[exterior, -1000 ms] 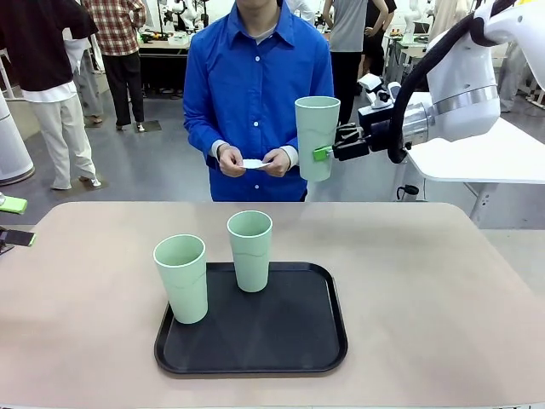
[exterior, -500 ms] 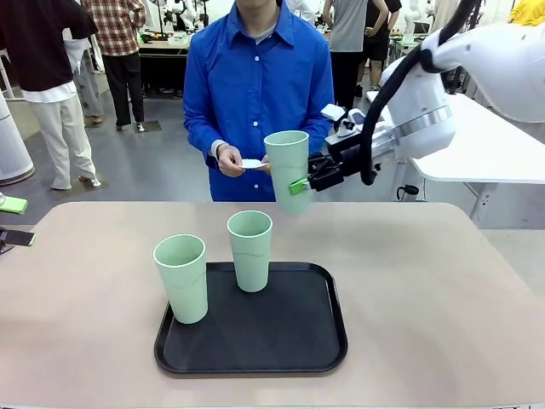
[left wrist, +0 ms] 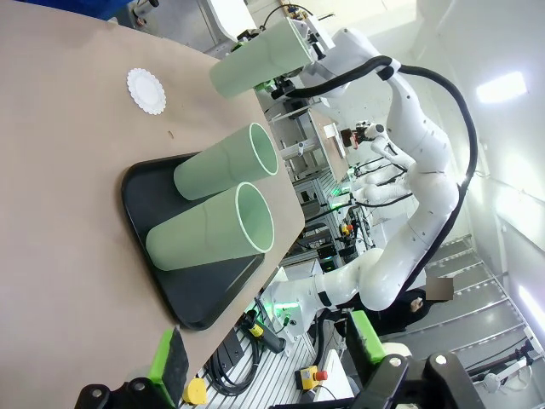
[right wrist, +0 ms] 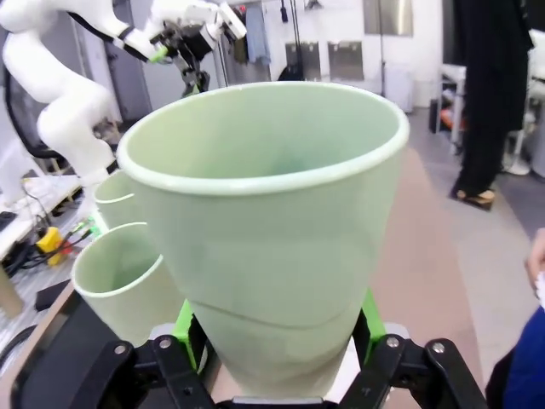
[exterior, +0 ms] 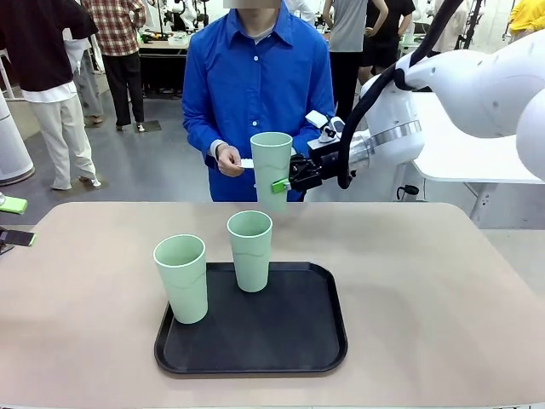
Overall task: Place coasters on the table and set cups on them.
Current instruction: Pick up one Reusable plastic cup and place it on a coaster set by the human.
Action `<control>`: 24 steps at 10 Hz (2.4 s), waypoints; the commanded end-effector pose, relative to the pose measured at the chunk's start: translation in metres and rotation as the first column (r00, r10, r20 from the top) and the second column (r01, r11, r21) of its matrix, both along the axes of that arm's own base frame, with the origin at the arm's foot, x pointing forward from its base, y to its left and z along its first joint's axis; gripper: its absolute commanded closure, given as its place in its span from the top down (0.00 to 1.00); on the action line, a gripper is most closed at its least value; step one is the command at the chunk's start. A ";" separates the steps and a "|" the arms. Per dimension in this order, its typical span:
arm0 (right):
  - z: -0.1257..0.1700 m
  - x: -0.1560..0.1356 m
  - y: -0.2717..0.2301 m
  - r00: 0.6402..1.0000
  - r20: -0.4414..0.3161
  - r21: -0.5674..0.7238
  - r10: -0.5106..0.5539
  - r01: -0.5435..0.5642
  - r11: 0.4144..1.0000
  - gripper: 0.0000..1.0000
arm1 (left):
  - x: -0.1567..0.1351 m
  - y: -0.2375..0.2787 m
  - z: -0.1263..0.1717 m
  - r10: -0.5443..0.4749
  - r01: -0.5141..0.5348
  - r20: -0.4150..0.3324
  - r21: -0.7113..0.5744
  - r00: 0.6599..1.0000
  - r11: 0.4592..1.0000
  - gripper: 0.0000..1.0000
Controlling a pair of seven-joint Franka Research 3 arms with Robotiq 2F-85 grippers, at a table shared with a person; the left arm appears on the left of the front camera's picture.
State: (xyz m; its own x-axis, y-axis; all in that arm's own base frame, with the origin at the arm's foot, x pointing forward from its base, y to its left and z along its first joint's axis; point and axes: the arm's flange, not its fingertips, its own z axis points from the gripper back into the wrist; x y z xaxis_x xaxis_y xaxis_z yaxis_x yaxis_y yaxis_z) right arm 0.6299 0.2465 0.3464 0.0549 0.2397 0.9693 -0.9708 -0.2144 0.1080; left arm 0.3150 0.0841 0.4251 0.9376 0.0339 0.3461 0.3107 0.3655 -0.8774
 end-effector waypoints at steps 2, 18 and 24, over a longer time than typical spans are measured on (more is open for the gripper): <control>-0.016 0.011 0.012 1.000 0.024 0.077 -0.005 0.003 0.997 0.82 | 0.000 0.001 0.001 0.001 -0.001 0.009 -0.012 1.000 1.000 1.00; -0.061 0.016 0.029 0.998 0.030 0.060 -0.046 0.045 0.997 0.82 | 0.000 0.001 0.001 0.001 -0.001 0.009 -0.012 1.000 1.000 1.00; -0.083 0.031 0.036 0.997 0.057 0.099 -0.049 0.043 0.994 0.82 | 0.000 0.001 0.001 0.001 -0.001 0.009 -0.012 1.000 1.000 1.00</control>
